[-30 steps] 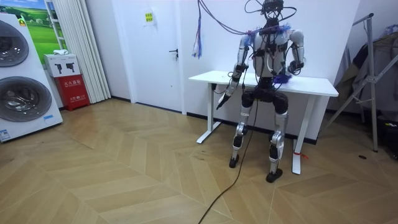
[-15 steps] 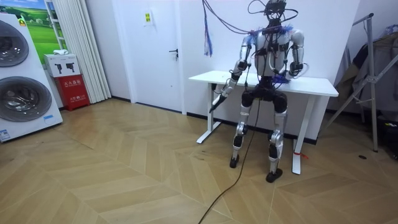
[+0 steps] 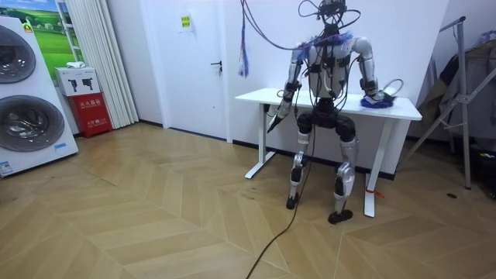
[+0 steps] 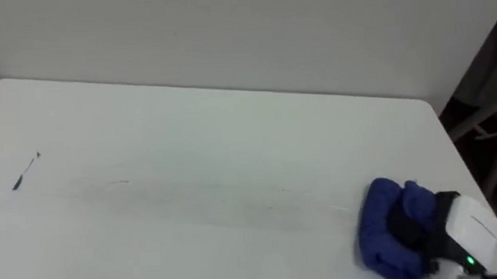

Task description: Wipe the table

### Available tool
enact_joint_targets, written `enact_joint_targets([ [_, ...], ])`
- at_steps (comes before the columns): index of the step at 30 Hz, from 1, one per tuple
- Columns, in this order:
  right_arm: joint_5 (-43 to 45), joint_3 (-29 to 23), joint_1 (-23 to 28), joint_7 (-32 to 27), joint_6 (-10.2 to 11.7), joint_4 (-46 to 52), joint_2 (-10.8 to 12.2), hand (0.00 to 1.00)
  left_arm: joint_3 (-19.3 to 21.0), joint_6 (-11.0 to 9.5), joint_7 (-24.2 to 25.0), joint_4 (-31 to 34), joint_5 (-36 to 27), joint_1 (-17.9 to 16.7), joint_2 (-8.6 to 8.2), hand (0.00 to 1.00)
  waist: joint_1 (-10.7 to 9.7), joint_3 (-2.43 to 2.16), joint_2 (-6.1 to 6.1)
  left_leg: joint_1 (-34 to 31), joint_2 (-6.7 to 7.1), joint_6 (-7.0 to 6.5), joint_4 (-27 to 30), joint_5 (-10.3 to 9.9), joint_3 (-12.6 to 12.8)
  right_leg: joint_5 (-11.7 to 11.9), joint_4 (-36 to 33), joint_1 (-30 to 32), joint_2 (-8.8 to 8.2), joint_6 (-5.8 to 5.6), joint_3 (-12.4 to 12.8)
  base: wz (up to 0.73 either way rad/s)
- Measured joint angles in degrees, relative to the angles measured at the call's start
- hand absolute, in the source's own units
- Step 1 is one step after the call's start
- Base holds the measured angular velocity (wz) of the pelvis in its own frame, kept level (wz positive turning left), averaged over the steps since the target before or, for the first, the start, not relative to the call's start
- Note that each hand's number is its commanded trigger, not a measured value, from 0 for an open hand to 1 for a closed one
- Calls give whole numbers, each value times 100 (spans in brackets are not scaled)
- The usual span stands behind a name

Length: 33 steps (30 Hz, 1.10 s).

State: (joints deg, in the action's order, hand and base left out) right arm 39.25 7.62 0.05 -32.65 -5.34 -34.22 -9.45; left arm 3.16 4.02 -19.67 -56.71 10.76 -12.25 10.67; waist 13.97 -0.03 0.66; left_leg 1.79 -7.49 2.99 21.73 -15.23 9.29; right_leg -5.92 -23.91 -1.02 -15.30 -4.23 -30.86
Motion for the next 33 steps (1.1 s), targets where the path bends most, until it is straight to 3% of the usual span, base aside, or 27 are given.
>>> enact_joint_targets([
  [2,410,710,-678,413,-46,-18,323,100,-8,10,1,-192,16,258,13,0,370,37,-9,-187,-226,27,89,-14,32,70,-629,398,-189,29,-265,-29],
  [3,603,1031,-1086,659,1,-83,526,100,-22,3,1,-197,20,335,27,0,562,70,2,-324,-320,55,149,1,0,7,-932,443,-302,18,-275,36],
  [4,677,1158,-1283,764,58,-119,575,100,-27,-18,1,-197,21,391,30,0,677,92,25,-392,-367,105,161,30,38,-51,-991,442,-365,-25,-238,93],
  [5,751,1299,-1645,908,232,-152,574,100,-29,-85,4,-165,20,470,32,0,858,147,49,-560,-514,215,225,98,203,-220,-978,518,-399,-130,-128,115],
  [6,727,1369,-1909,961,283,-221,560,100,-11,-103,8,-129,23,475,39,0,977,135,78,-735,-593,320,228,215,325,-427,-867,539,-391,-184,-32,120],
  [8,719,1372,-2095,1020,279,-297,550,100,14,-59,22,-123,-9,261,61,0,1017,109,115,-963,-576,346,132,521,348,-649,-543,484,-296,-157,77,82],
  [10,662,1366,-1963,1091,277,-351,498,100,72,79,102,-121,-175,52,113,0,978,109,103,-1028,-575,386,36,625,294,-675,-241,382,-152,-132,14,32],
  [13,364,1210,-1327,1184,430,162,267,100,226,123,248,-112,-294,-106,98,0,610,108,112,-940,-504,402,-2,648,180,-728,72,30,-42,-133,-230,29],
  [15,306,1107,-921,1311,598,436,123,100,237,109,290,-69,-325,-144,89,0,356,94,120,-783,-518,448,-42,614,178,-709,288,-175,75,-178,-212,3],
  [18,306,844,-719,1501,823,585,22,100,239,51,312,-55,-294,-189,-58,0,179,74,60,-671,-523,464,-2,529,277,-676,376,-216,118,-226,-58,-23],
  [20,282,698,-705,1537,857,547,5,100,237,55,314,-37,-196,-195,-158,0,137,35,-16,-605,-502,457,-45,523,354,-610,441,-223,129,-250,30,-28],
  [22,276,672,-719,1595,844,569,3,100,228,70,316,-1,-159,-236,-176,0,165,34,-89,-489,-480,451,-148,519,454,-573,491,-214,133,-263,132,-32],
  [24,298,720,-773,1739,837,568,-2,100,229,150,321,7,-162,-454,-183,0,226,22,-235,-204,-394,458,-424,516,484,-513,562,-223,142,-284,372,-49],
  [27,294,862,-774,1750,821,583,-7,100,243,331,425,198,-164,-752,-192,0,224,-5,-353,37,-263,454,-736,536,473,-411,719,-250,139,-318,556,-37],
  [32,302,983,-793,1617,779,604,73,100,249,403,418,691,-173,-674,-186,0,23,-11,-209,76,-163,426,-1002,659,429,-363,829,-238,113,-343,538,1],
  [33,334,984,-792,1614,779,603,127,100,285,400,383,770,-180,-575,-186,0,-8,15,-157,86,-161,426,-1015,663,429,-362,834,-250,114,-344,538,0],
])
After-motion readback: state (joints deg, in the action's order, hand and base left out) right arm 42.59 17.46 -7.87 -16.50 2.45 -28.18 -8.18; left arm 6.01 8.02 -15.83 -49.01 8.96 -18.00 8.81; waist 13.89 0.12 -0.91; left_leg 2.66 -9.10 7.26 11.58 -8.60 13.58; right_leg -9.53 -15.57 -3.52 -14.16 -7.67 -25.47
